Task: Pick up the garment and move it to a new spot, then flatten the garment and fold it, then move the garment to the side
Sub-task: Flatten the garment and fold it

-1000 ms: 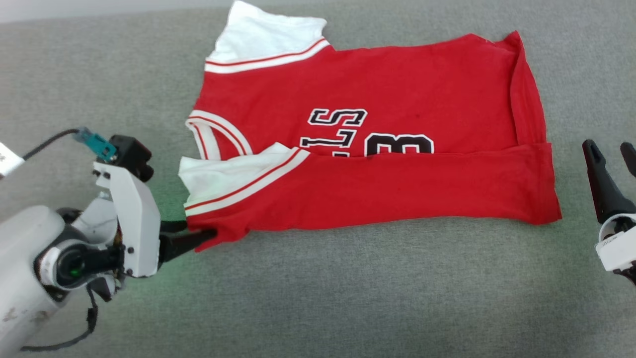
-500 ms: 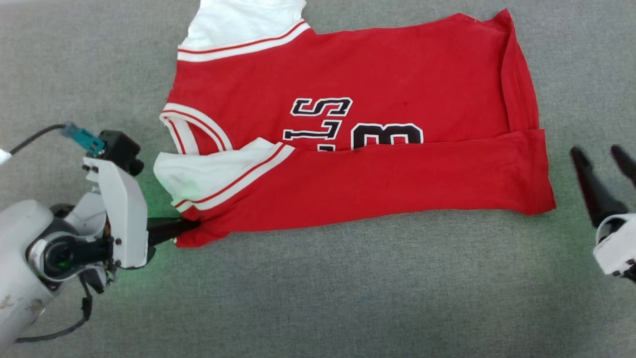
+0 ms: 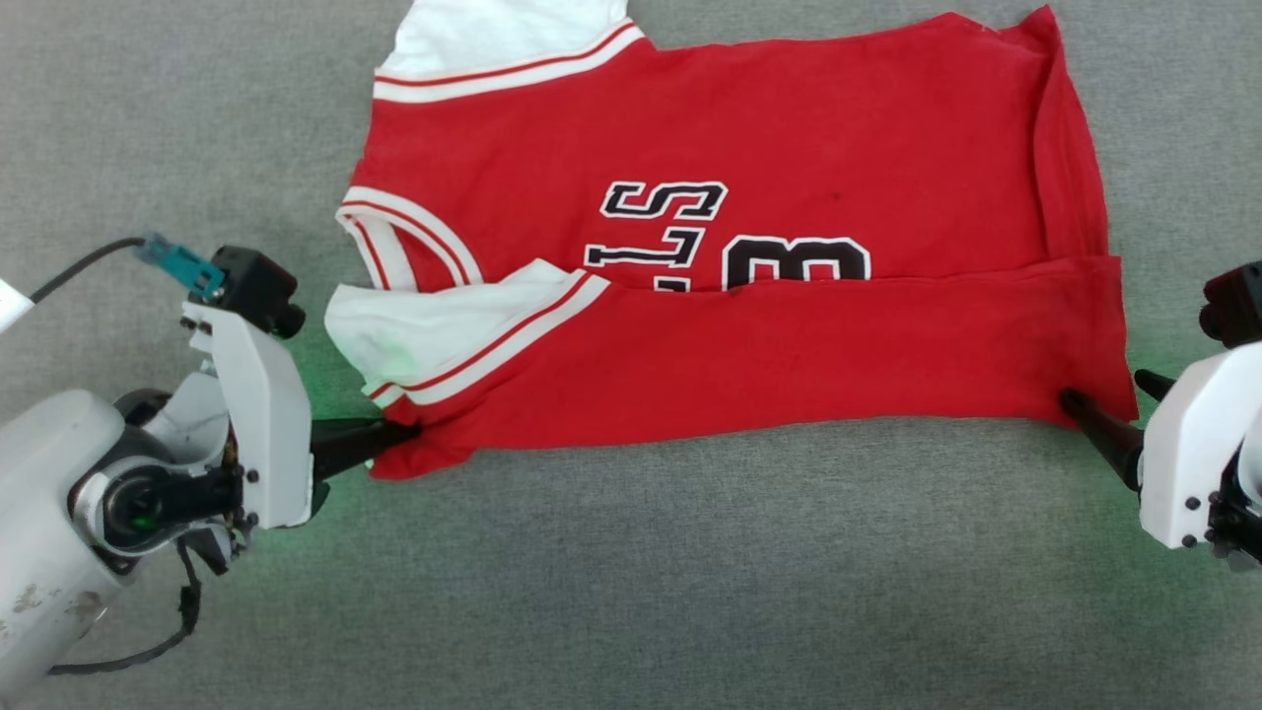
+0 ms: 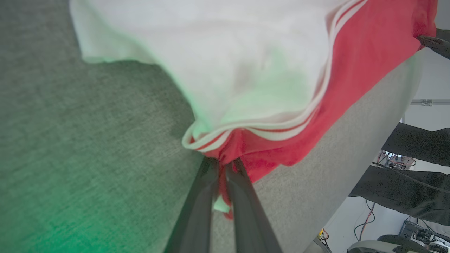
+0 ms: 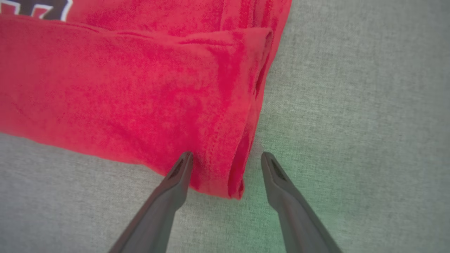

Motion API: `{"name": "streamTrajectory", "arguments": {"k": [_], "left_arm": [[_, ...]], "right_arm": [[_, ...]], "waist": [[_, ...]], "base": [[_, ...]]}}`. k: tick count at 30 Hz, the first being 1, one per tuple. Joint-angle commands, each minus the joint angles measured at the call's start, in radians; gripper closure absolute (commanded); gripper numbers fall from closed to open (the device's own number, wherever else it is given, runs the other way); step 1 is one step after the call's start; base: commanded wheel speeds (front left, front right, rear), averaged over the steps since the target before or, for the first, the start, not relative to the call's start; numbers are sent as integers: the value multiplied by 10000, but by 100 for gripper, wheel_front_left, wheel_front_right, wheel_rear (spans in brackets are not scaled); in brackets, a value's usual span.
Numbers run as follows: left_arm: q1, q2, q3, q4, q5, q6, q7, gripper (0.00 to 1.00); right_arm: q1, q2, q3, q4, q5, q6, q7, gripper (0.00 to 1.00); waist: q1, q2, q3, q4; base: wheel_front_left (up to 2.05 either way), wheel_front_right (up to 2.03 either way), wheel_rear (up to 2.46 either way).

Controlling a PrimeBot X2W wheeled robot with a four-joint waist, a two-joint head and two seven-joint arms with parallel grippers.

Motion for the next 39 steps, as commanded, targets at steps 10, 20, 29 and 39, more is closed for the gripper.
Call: {"name": "streamTrajectory", "arguments": {"k": [10,20,29,39], "left_arm": [[451,-445,-359,-114,192,32,-173,100],[911,158,-227,-632,288,30,-1021,100],[1616,1345,-127,-1963,335,28,-1810,100],[2371,2046,-282,-3072,361,28,-2398,100]], "right_arm": [[-378,496,-160,574,-244,-10,717,100],[99,413,-426,270,47,-10,492,100],[1124,4,-595,-487,549,-10,1027,100],[2214,-80,-1242,-1452,977,-10,1570,100]], "waist": [[0,0,-1,185],[0,0,-378,255],[0,0,-787,467],[0,0,-960,549]], "base": [[0,0,0],[0,0,0],[0,0,0],[0,0,0]]}}
